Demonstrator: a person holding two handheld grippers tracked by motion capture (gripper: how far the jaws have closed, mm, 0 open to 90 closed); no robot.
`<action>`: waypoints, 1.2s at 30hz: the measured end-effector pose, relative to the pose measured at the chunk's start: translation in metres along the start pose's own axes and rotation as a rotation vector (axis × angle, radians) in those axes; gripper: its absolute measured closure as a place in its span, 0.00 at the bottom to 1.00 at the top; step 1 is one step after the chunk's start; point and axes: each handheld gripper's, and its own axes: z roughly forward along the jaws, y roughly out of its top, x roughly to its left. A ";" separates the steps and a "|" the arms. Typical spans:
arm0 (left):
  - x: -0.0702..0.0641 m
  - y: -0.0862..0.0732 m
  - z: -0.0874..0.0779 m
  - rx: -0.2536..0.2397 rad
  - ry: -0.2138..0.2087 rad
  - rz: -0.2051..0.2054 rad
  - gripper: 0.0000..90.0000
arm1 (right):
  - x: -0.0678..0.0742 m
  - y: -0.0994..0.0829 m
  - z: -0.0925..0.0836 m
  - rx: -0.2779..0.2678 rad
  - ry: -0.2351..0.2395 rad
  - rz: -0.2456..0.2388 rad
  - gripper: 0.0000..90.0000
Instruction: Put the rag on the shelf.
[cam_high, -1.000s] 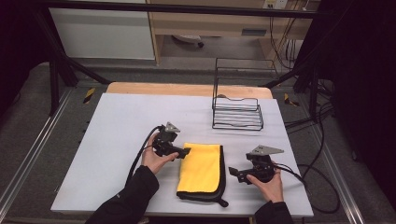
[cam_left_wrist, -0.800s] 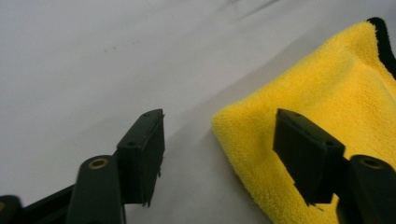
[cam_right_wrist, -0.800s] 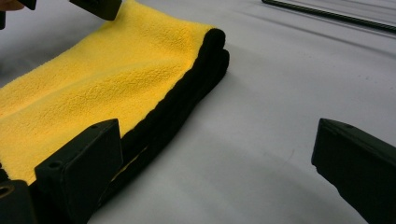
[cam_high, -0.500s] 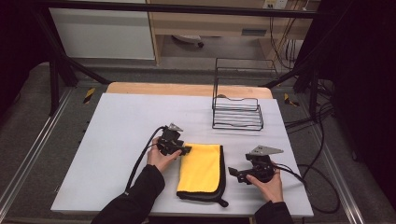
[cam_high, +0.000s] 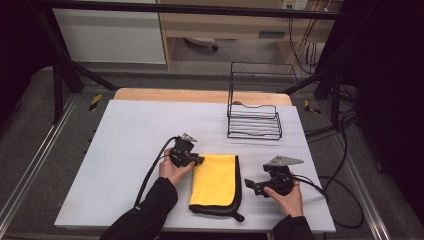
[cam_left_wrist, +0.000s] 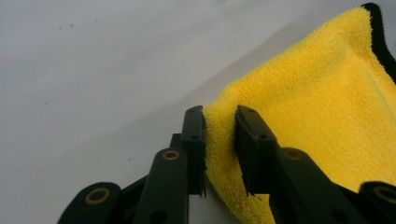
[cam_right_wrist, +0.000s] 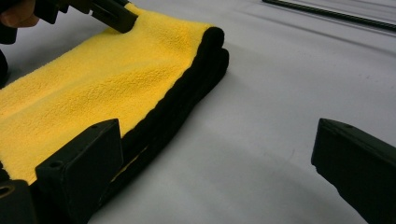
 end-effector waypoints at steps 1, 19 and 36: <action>0.000 0.000 0.000 0.004 0.002 -0.006 0.82 | 0.000 0.000 0.000 0.000 -0.001 -0.004 0.03; -0.005 -0.002 0.003 -0.006 0.025 0.034 0.83 | -0.001 0.007 0.004 -0.034 -0.027 0.002 0.00; -0.001 -0.003 0.003 -0.014 0.002 0.042 0.83 | 0.000 0.034 0.029 -0.043 -0.070 0.016 0.09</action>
